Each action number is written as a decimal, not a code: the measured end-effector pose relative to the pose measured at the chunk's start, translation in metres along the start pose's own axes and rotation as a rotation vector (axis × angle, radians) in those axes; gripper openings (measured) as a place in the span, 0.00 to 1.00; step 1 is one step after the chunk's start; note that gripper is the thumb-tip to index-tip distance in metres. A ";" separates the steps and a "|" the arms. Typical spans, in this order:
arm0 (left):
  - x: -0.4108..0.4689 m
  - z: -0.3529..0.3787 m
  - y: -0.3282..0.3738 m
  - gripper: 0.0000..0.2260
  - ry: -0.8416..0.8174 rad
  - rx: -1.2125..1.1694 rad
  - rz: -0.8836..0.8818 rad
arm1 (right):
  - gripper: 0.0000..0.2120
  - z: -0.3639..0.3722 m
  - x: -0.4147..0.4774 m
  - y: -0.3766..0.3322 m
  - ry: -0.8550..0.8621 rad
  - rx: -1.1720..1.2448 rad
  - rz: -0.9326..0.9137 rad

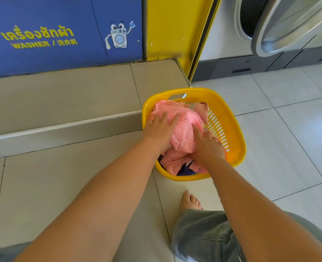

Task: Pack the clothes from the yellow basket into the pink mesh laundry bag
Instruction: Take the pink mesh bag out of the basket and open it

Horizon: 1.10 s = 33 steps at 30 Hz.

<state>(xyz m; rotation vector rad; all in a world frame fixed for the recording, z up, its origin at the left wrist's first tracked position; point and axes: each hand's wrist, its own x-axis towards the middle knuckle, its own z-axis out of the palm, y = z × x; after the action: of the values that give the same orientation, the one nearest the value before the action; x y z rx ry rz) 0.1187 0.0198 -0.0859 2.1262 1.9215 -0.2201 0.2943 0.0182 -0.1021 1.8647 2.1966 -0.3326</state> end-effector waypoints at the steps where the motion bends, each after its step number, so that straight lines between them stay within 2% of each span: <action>1: 0.000 0.000 0.001 0.49 0.026 0.020 -0.004 | 0.48 -0.002 0.002 0.002 -0.009 0.027 -0.014; 5: -0.001 -0.002 -0.001 0.39 0.158 0.003 0.049 | 0.33 -0.011 -0.002 0.011 0.090 0.118 -0.077; 10: -0.011 -0.016 -0.012 0.22 0.181 -0.377 0.074 | 0.28 -0.038 -0.015 0.008 0.288 0.361 -0.056; 12: -0.019 -0.030 -0.016 0.20 0.247 -0.546 0.073 | 0.28 -0.059 -0.021 -0.001 0.395 0.455 -0.060; 14: -0.028 -0.047 -0.023 0.19 0.380 -0.638 0.054 | 0.28 -0.081 -0.025 -0.015 0.463 0.526 -0.086; 18: -0.057 -0.084 -0.047 0.14 0.625 -0.729 -0.018 | 0.28 -0.126 -0.032 -0.063 0.530 0.690 -0.164; 23: -0.104 -0.110 -0.102 0.18 0.858 -0.744 -0.175 | 0.23 -0.164 -0.041 -0.143 0.541 0.835 -0.359; 25: -0.125 -0.111 -0.128 0.21 0.905 -0.692 -0.246 | 0.20 -0.164 -0.042 -0.175 0.458 0.862 -0.425; 26: -0.136 -0.109 -0.141 0.22 0.899 -0.657 -0.280 | 0.21 -0.161 -0.043 -0.190 0.363 0.874 -0.440; 27: -0.146 -0.105 -0.155 0.22 0.870 -0.613 -0.319 | 0.23 -0.156 -0.044 -0.203 0.237 0.884 -0.452; 30: -0.172 -0.080 -0.192 0.18 0.696 -0.491 -0.487 | 0.40 -0.129 -0.052 -0.225 -0.159 0.814 -0.458; 33: -0.189 -0.047 -0.216 0.15 0.570 -0.470 -0.576 | 0.49 -0.099 -0.055 -0.228 -0.435 0.846 -0.402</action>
<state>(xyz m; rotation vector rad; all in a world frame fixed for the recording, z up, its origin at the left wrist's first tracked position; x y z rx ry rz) -0.1191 -0.1274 -0.0072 1.3776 2.5349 0.7374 0.0743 -0.0376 0.0131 1.3853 2.2431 -1.7770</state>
